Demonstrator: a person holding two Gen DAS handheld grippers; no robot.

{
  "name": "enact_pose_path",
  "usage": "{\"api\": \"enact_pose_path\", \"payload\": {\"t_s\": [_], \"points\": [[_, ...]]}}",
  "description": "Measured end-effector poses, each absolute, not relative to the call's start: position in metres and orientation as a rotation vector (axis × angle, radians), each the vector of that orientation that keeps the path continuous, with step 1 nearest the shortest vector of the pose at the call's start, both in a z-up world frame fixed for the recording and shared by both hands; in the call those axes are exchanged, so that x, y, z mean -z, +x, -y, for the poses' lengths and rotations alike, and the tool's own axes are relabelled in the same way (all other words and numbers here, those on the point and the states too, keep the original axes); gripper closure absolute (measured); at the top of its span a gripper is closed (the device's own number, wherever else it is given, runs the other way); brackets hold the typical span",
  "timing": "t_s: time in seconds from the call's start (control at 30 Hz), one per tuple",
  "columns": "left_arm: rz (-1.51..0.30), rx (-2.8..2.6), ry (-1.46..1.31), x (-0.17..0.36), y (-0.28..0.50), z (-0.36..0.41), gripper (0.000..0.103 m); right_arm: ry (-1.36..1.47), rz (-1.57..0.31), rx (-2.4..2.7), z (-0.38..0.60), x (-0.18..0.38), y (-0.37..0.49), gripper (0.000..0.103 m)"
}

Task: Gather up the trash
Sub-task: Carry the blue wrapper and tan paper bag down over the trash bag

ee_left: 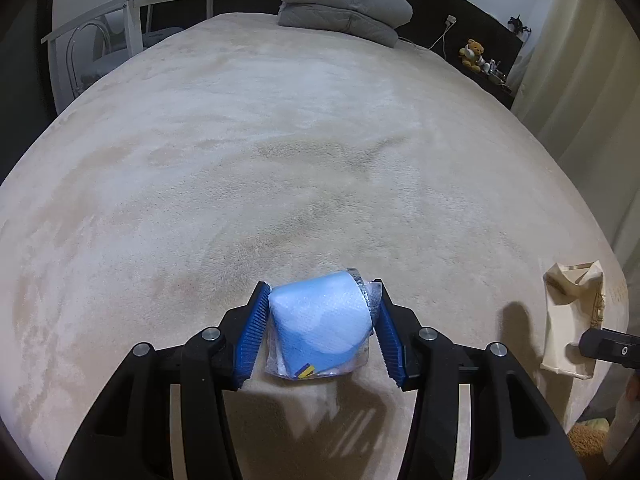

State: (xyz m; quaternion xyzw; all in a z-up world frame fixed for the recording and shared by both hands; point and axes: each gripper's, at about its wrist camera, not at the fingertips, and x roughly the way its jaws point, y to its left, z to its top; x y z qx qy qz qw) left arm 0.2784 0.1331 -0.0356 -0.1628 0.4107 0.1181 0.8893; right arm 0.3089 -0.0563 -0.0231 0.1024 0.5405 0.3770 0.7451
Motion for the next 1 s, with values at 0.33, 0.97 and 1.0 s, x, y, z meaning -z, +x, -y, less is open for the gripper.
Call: {"api": "enact_pose_path", "payload": {"t_s": [0.33, 0.97, 1.0], "points": [[-0.775, -0.149, -0.350, 0.006, 0.226, -0.091, 0.054, 0.202, -1.105, -0.817, 0.078, 0.017, 0.267, 0.050], [-0.679, -0.005, -0.383, -0.018, 0.116, -0.013, 0.054, 0.165, -1.000, -0.820, 0.128, 0.015, 0.165, 0.050], [-0.679, -0.001, -0.381, -0.018, 0.111, -0.009, 0.054, 0.165, -1.000, -0.820, 0.132, 0.014, 0.159, 0.050]]}}
